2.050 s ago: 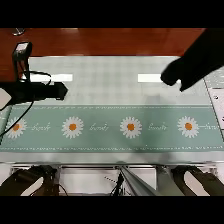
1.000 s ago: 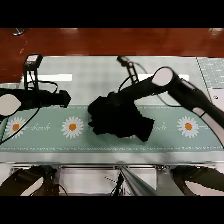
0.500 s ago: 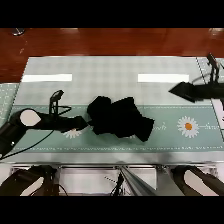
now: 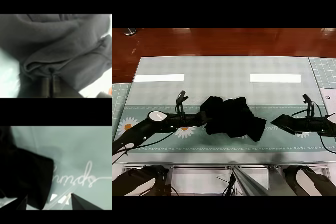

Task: Fold the shirts.

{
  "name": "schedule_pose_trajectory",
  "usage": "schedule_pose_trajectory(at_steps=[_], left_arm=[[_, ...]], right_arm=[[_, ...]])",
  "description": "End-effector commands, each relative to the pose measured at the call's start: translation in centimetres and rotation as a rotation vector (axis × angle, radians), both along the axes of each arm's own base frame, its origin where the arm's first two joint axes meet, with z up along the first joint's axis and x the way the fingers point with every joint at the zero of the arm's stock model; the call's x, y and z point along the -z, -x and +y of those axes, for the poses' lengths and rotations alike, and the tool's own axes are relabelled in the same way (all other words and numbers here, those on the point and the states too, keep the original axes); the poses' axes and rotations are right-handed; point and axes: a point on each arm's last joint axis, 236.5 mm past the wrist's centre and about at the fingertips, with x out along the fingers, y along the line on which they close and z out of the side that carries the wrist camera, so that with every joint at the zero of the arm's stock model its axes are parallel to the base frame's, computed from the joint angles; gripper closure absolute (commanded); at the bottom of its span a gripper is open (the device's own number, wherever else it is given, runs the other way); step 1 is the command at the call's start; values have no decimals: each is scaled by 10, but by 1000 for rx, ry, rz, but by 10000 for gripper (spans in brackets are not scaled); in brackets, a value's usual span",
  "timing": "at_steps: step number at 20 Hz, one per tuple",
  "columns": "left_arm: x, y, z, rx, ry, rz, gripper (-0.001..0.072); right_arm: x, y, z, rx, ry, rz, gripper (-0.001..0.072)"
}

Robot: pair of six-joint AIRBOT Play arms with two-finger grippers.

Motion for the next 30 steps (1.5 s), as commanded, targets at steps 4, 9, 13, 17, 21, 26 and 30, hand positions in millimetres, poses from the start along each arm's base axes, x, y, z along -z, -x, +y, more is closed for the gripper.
schedule_pose_trajectory(at_steps=[4, 9, 13, 17, 21, 26, 30], left_arm=[[-16, -4, -25, 124, 65, -56, 686], [-22, 12, -32, 182, 105, -31, 685], [-21, 10, -31, 177, 99, -38, 685], [-25, 8, -31, 184, 107, -49, 685], [-180, -47, -10, 208, 313, -416, 687], [-422, -101, 78, -54, 197, -934, 688], [-512, -45, 126, -133, -253, -1113, 688]], right_arm=[[19, 40, 46, -154, 8, 116, 95], [36, 48, 77, -228, -12, 190, 95], [45, 28, 91, -259, 11, 179, 95], [33, 6, 113, -380, -8, 112, 688], [-89, -84, 66, -417, 108, -159, 689], [-448, -124, 56, -270, 191, -1044, 689], [-581, -16, 59, -219, 265, -1437, 689]])
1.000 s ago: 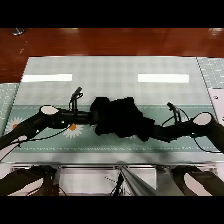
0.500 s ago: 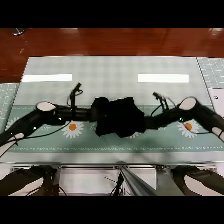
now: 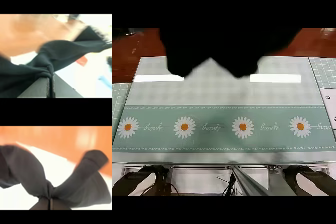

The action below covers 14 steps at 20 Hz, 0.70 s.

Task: Fold the shirts.

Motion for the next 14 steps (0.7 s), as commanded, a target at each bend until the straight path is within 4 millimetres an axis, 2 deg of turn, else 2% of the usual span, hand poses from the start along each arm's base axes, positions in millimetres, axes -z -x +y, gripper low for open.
schedule_pose_trajectory(at_steps=[1, 3, 4, 6, 7, 9, 11, 14], left_arm=[[-76, 47, 72, -371, -235, -138, 688], [-93, 83, 106, -532, -328, -186, 688], [-95, 102, 111, -555, -349, -196, 688], [-85, 134, 104, -519, -378, -169, 688], [-74, 146, 97, -480, -387, -129, 687], [-45, 161, 82, -382, -410, -20, 687], [-12, 165, 66, -268, -436, 95, 687], [49, 155, 48, -128, -417, 317, 687]], right_arm=[[-107, 104, -11, 70, 25, -348, 689], [-120, 145, -24, 139, 66, -426, 689], [-127, 163, -28, 159, 74, -464, 689], [-129, 191, -26, 155, 82, -493, 689], [-123, 198, -25, 148, 91, -476, 689], [-101, 200, -23, 130, 115, -395, 688], [-65, 188, -20, 102, 131, -264, 688], [20, 162, -2, -24, 139, 49, 688]])
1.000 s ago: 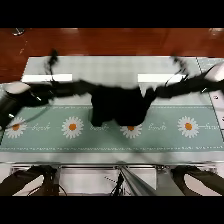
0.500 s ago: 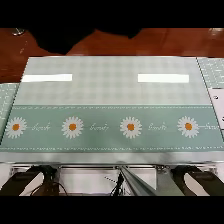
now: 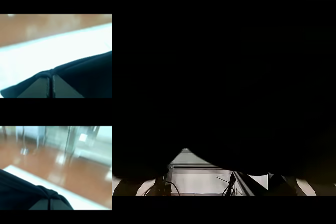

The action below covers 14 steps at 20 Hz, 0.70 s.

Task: Fold the shirts.

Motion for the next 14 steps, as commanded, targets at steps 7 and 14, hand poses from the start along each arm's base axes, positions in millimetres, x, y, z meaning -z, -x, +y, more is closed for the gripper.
schedule_pose_trajectory(at_steps=[7, 14], left_arm=[[276, -38, -44, 123, 134, 674, 686], [365, -155, -22, -194, 213, 494, 686]], right_arm=[[246, -110, 10, -14, -139, 636, 688], [357, -240, -11, 158, -262, 800, 688]])
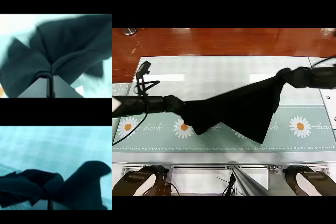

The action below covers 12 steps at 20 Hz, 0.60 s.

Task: Fold the shirts.

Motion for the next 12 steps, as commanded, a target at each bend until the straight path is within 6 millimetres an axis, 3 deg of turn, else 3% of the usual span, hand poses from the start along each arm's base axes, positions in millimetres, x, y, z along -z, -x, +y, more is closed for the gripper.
schedule_pose_trajectory(at_steps=[1, 2, 3, 4, 5, 6, 7, 9, 11, 12], left_arm=[[37, -57, 19, -169, -28, -69, 686], [50, -61, 15, -174, -13, -22, 682], [62, -61, 9, -173, 15, 37, 631], [74, -56, 2, -148, 27, 95, 435], [84, -46, -6, -61, -2, 129, 41], [91, -33, -8, 44, -44, 174, 3], [92, -25, 2, 106, -99, 218, 3], [83, -12, 41, 134, -198, 318, 5], [78, 4, 72, 100, -200, 388, 6], [78, 14, 79, 77, -163, 413, 6]], right_arm=[[58, -60, -2, 82, -75, 100, 688], [70, -70, 5, 83, -118, 142, 688], [82, -78, 11, 84, -162, 184, 687], [92, -84, 15, 87, -193, 216, 663], [102, -89, 15, 93, -197, 241, 398], [108, -92, 13, 109, -202, 261, 134], [107, -93, 8, 120, -209, 271, 83], [101, -83, -19, 119, -187, 299, 83], [116, -47, -70, 105, -56, 396, 87], [131, -21, -101, 129, 36, 467, 87]])
